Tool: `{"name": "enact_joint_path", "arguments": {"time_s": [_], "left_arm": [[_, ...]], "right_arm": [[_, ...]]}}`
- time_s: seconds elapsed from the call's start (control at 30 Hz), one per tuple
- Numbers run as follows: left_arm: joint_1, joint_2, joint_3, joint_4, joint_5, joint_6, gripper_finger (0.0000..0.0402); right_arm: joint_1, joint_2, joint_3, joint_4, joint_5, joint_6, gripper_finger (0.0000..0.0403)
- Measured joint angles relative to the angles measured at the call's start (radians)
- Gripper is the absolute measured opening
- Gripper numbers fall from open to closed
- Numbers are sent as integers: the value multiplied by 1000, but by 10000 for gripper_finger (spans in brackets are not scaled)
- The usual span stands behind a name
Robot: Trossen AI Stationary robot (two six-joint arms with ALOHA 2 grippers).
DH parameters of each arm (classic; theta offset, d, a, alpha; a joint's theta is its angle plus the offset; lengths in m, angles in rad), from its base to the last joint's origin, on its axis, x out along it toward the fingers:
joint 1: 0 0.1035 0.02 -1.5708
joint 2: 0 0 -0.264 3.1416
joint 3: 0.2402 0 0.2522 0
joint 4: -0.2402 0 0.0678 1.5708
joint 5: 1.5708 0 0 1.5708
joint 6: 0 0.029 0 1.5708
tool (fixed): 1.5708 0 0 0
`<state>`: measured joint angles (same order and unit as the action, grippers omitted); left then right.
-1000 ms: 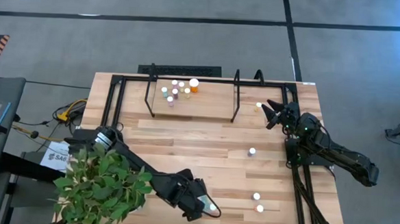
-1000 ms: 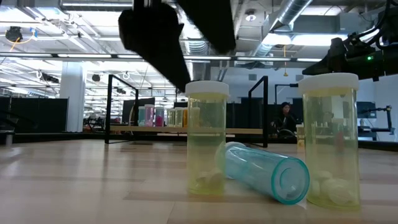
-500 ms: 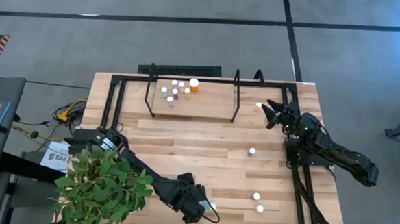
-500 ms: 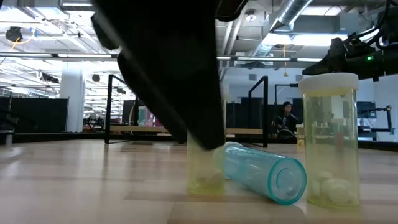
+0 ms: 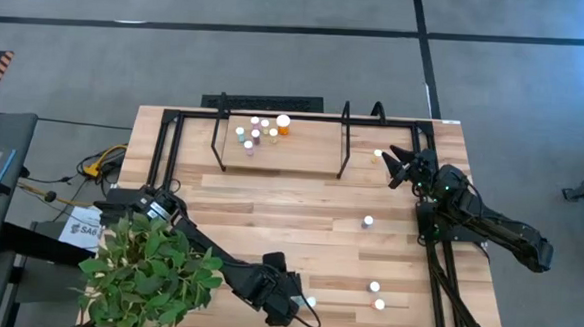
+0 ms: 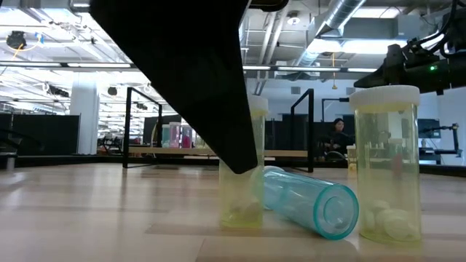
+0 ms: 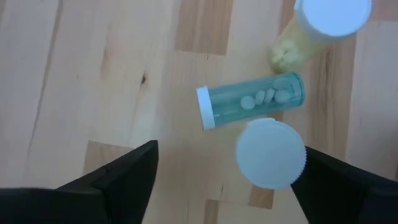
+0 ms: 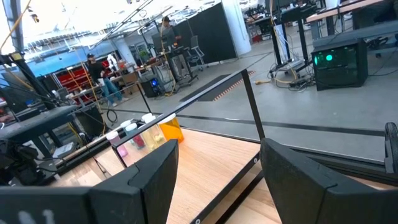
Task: Pick and place medicine bottles onto shelf by color
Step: Put the yellow pill bottle on the shelf
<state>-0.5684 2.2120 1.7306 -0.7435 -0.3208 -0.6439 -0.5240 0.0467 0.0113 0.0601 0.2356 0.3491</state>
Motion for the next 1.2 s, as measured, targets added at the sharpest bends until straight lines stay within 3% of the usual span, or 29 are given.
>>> {"name": "enact_joint_path", "arguments": {"time_s": [0.7, 0.83, 1.2], "left_arm": [[4, 0, 0, 40, 53, 23, 100], [14, -2, 0, 44, 74, 23, 84], [50, -4, 52, -37, 134, 44, 92]], "right_arm": [[0, 0, 0, 0, 0, 0, 249], [0, 0, 0, 0, 0, 0, 249], [0, 0, 0, 0, 0, 0, 249]]}}
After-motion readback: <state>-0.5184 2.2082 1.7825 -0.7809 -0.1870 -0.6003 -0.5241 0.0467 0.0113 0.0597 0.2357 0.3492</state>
